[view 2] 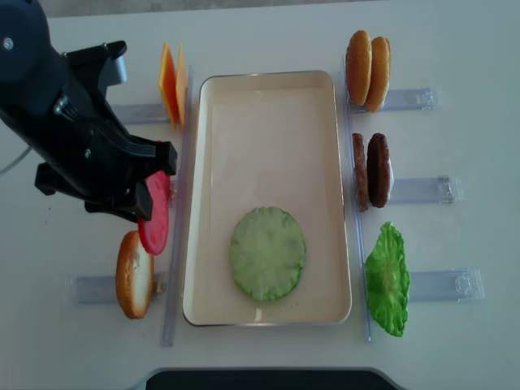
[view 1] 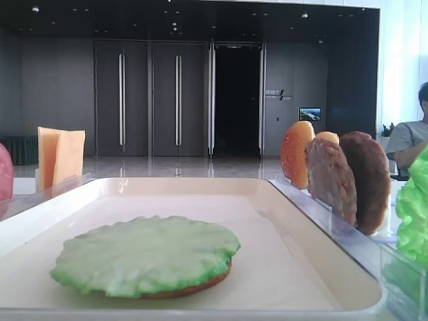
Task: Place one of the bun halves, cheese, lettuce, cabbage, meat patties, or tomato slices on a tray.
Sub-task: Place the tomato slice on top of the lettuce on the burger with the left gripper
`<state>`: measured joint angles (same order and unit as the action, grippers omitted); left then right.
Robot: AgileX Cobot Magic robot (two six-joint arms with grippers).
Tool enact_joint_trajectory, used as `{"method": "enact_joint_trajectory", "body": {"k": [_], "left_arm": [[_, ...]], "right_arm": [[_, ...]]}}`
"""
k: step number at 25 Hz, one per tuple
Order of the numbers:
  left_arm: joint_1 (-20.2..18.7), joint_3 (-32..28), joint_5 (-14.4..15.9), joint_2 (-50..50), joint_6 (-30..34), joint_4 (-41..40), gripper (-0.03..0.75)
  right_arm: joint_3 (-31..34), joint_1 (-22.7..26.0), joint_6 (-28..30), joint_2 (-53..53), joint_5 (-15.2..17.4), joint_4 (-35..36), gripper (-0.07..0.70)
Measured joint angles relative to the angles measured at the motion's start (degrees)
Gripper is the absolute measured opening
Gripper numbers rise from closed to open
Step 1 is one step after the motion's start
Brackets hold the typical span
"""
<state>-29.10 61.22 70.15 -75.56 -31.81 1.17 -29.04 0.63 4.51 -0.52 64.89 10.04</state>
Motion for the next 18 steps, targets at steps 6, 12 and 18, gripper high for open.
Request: {"method": "enact_joint_trajectory", "body": {"k": [6, 12, 18], "left_arm": [[0.0, 0.0, 0.0, 0.0, -0.1, -0.1, 0.063], [0.0, 0.0, -3.4, 0.0, 6.8, 8.2, 0.063], [0.0, -0.5, -9.7, 0.0, 18.2, 22.6, 0.063]], "right_arm": [[0.0, 0.0, 0.0, 0.0, 0.0, 0.0, 0.589], [0.0, 0.0, 0.0, 0.0, 0.0, 0.0, 0.589], [0.0, 0.0, 0.0, 0.0, 0.0, 0.0, 0.589]]}}
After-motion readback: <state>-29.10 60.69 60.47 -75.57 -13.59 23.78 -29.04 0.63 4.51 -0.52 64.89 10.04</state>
